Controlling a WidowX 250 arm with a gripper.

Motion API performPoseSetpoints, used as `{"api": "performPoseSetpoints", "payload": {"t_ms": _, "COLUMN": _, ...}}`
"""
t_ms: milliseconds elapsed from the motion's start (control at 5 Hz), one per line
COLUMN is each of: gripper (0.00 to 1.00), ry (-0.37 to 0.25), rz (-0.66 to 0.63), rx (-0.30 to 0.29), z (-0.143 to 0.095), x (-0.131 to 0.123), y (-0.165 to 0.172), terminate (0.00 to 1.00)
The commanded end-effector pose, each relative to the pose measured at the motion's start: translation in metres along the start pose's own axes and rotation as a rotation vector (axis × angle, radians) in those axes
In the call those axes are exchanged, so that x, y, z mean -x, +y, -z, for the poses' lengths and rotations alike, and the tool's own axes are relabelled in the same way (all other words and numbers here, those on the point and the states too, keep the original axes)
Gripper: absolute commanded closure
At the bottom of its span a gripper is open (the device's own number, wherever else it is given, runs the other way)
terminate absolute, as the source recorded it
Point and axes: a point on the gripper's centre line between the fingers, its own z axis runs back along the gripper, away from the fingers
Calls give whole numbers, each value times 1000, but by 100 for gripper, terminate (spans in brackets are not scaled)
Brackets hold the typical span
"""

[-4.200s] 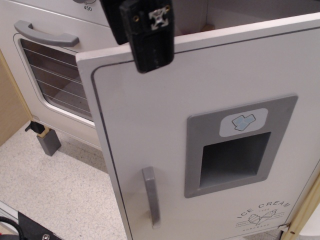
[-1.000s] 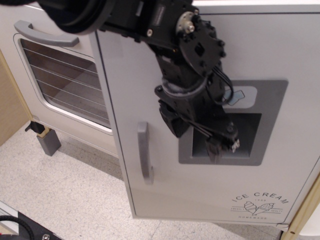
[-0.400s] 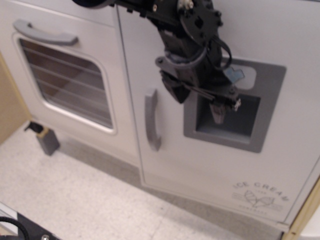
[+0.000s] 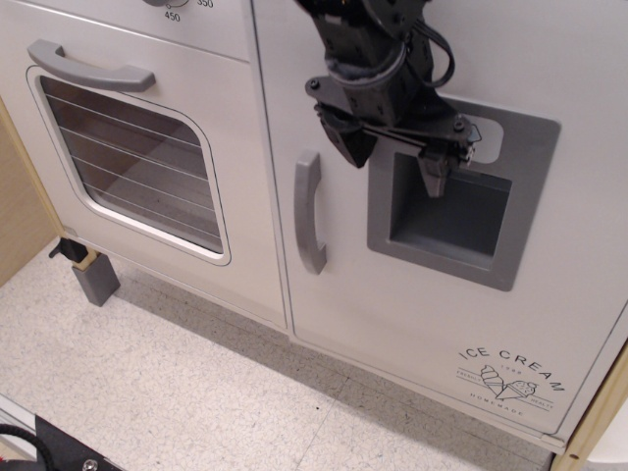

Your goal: Close fridge

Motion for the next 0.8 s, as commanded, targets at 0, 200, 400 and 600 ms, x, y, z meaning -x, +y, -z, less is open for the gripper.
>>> {"api": "performPoseSetpoints", "payload": {"t_ms": 0, "gripper": 0, "ry": -49, "rz": -12, "rx": -3, "z": -13, "x": -13, "y": 9, "terminate": 0}}
{"api": "performPoseSetpoints", "payload": {"t_ms": 200, "gripper": 0, "ry": -4, "rz": 17, "rx": -3, "z": -19, "x": -1, "y": 12, "terminate": 0}}
{"api": "performPoseSetpoints", "payload": {"t_ms": 400, "gripper": 0, "ry": 102, "rz": 50, "rx": -8, "z": -26, "x": 19, "y": 14, "terminate": 0}}
{"api": "performPoseSetpoints", "payload": {"t_ms": 600, "gripper": 0, "ry": 102, "rz": 50, "rx": -8, "z": -26, "x": 19, "y": 14, "terminate": 100}}
